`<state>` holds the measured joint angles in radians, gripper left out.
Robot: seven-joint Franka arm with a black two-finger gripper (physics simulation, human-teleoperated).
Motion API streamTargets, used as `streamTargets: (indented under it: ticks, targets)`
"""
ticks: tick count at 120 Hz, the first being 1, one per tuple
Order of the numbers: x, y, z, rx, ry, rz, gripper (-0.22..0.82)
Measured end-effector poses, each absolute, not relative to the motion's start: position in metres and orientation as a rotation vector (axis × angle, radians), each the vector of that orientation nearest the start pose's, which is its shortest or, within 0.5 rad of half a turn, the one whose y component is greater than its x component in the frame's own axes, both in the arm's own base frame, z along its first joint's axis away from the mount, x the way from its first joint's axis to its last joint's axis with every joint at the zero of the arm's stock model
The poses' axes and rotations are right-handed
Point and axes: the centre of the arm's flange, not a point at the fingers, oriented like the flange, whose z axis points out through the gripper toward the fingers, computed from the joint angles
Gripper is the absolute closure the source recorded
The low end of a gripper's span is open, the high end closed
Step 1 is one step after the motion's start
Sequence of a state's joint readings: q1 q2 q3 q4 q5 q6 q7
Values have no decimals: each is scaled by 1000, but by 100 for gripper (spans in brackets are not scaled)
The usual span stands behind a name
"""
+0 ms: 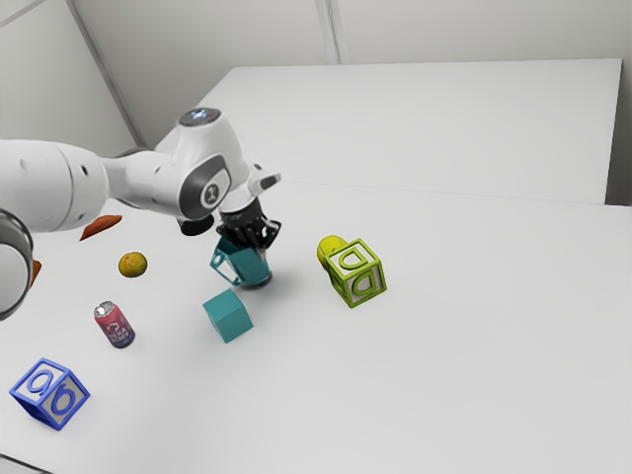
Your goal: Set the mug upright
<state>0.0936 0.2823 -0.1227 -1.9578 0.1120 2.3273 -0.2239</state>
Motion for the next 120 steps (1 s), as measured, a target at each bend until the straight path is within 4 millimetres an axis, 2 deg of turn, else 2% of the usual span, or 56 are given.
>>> streamTargets:
  ticks: [8,31,51,63,84,99,120]
  targets:
    - [617,-13,341,-3092,-212,-149,77]
    - [618,-19,345,-3088,-218,-168,35]
    - [617,-32,373,-3084,-200,-235,16]
    - [614,-38,392,-3081,-192,-274,10]
    - [602,-44,449,-3066,-192,-350,4]
    - [595,-55,488,-3050,-161,-329,2]
    - [577,-55,535,-3029,-157,-300,1]
